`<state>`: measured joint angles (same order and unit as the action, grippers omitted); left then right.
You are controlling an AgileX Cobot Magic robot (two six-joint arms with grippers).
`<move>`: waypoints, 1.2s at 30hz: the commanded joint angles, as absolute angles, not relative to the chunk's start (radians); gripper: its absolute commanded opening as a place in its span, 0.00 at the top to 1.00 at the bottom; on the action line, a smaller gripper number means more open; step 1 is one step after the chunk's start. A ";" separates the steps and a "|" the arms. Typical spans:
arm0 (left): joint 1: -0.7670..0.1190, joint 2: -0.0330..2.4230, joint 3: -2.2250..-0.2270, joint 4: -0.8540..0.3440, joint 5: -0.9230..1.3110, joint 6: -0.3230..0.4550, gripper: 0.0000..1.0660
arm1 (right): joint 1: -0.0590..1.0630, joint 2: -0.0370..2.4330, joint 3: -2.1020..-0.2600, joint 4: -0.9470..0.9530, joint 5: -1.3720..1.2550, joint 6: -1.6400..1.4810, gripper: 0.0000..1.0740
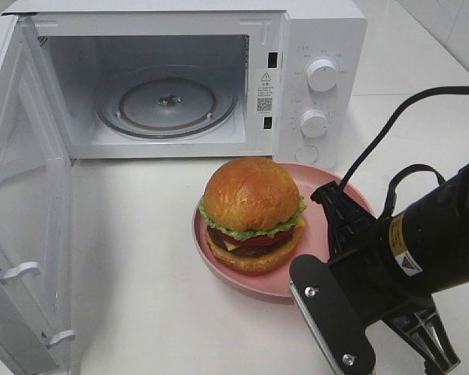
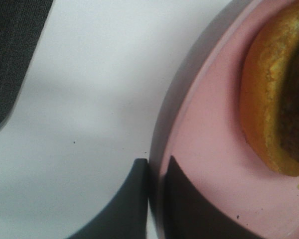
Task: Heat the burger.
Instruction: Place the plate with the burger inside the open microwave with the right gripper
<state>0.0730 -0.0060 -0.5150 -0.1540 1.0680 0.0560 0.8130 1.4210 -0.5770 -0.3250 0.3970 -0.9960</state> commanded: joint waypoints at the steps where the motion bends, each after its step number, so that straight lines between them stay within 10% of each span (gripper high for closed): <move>1: 0.075 -0.023 -0.516 -0.159 1.070 0.057 0.08 | 0.796 1.408 -0.578 -0.292 0.334 -1.060 1.00; 36: 0.075 -0.023 -0.516 -0.159 1.070 0.057 0.08 | 0.759 1.416 -0.649 -0.228 0.273 -1.204 1.00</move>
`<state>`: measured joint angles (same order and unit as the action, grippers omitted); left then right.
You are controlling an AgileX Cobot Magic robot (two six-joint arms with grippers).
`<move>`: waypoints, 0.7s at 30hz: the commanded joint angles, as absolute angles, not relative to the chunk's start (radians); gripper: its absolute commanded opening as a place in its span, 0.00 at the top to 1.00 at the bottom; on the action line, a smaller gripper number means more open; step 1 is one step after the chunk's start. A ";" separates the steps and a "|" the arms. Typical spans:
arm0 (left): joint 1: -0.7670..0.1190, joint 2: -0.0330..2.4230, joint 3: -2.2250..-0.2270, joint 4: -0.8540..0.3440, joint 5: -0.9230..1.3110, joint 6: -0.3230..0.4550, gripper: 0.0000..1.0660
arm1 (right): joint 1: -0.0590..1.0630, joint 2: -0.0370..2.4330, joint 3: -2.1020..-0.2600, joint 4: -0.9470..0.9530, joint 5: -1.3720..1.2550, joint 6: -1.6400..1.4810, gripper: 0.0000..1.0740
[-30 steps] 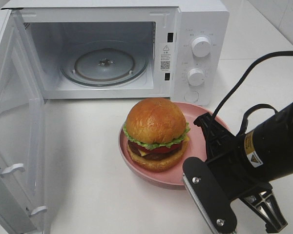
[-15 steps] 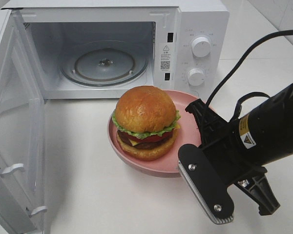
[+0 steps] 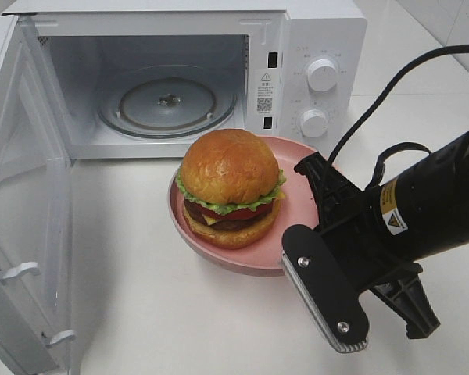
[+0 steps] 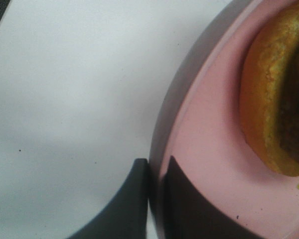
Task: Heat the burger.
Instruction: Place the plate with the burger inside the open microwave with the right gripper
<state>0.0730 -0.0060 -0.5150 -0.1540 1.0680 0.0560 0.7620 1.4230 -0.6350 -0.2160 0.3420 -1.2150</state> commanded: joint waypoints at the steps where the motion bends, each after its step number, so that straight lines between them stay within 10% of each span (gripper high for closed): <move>1: 0.075 -0.023 -0.516 -0.159 1.070 0.057 0.08 | 0.759 1.421 -0.651 -0.228 0.270 -1.204 1.00; 21: 0.075 -0.023 -0.516 -0.159 1.070 0.057 0.08 | 0.806 1.602 -0.834 -0.245 0.257 -1.091 1.00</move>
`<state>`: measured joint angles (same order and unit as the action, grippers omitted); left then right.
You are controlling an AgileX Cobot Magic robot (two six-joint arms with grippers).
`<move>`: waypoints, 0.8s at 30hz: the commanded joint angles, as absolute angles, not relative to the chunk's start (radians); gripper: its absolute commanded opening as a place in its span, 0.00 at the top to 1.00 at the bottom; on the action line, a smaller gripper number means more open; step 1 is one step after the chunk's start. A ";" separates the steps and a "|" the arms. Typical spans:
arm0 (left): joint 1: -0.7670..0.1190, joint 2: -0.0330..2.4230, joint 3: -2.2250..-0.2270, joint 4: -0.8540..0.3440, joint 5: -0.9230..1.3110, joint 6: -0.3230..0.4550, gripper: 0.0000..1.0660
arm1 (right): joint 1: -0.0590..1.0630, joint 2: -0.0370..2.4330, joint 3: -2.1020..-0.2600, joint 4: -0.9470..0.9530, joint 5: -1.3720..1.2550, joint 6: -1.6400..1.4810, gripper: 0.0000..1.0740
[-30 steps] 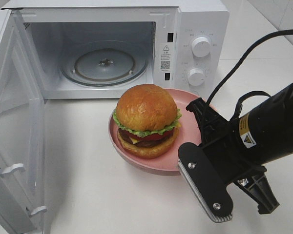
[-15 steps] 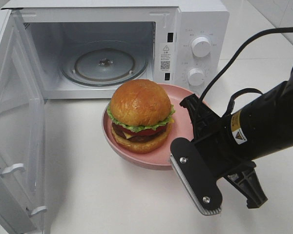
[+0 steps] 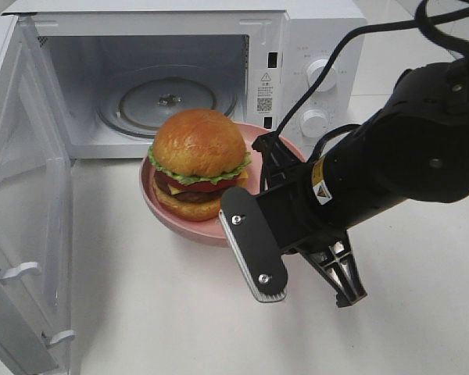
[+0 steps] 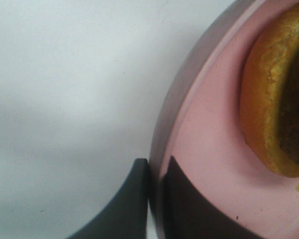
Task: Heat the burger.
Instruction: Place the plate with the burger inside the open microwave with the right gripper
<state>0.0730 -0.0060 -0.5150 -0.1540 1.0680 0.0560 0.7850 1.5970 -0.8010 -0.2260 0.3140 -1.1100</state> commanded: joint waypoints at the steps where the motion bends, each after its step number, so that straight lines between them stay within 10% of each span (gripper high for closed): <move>1: 0.075 -0.023 -0.516 -0.159 1.070 0.057 0.08 | 0.818 1.623 -0.857 -0.253 0.257 -1.074 1.00; 24: 0.075 -0.023 -0.516 -0.159 1.070 0.057 0.08 | 0.818 1.807 -1.111 -0.320 0.325 -0.903 1.00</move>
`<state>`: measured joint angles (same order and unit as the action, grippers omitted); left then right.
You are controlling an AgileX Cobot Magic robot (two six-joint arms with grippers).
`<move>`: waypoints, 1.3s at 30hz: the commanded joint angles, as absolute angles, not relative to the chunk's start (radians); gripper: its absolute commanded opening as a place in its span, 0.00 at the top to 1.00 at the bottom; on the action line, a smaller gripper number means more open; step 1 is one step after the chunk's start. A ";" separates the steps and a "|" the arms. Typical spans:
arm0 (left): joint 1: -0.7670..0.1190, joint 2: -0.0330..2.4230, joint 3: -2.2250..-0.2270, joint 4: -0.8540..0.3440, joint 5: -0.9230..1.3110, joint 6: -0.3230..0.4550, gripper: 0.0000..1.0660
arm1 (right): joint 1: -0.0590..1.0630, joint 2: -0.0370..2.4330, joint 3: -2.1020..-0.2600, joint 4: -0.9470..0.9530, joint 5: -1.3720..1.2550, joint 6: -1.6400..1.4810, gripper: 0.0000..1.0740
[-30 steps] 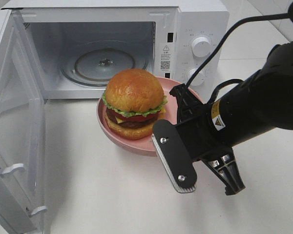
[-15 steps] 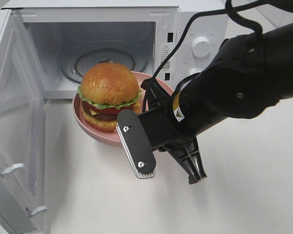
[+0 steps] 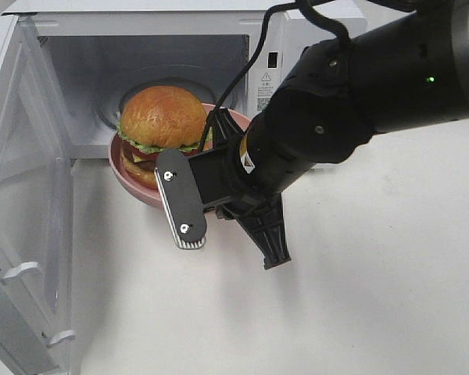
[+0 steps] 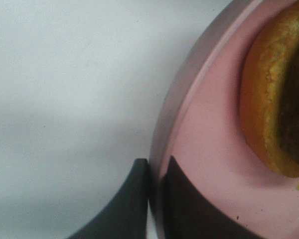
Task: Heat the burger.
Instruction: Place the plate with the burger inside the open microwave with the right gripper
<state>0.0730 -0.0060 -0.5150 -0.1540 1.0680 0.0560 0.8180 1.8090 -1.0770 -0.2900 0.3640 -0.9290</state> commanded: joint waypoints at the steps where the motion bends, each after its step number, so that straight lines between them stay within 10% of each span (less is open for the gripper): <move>1: 0.075 -0.023 -0.516 -0.159 1.070 0.057 0.08 | 0.818 1.819 -1.133 -0.344 0.331 -0.885 1.00; 39: 0.075 -0.023 -0.516 -0.159 1.070 0.057 0.08 | 0.817 2.171 -1.661 -0.430 0.530 -0.754 1.00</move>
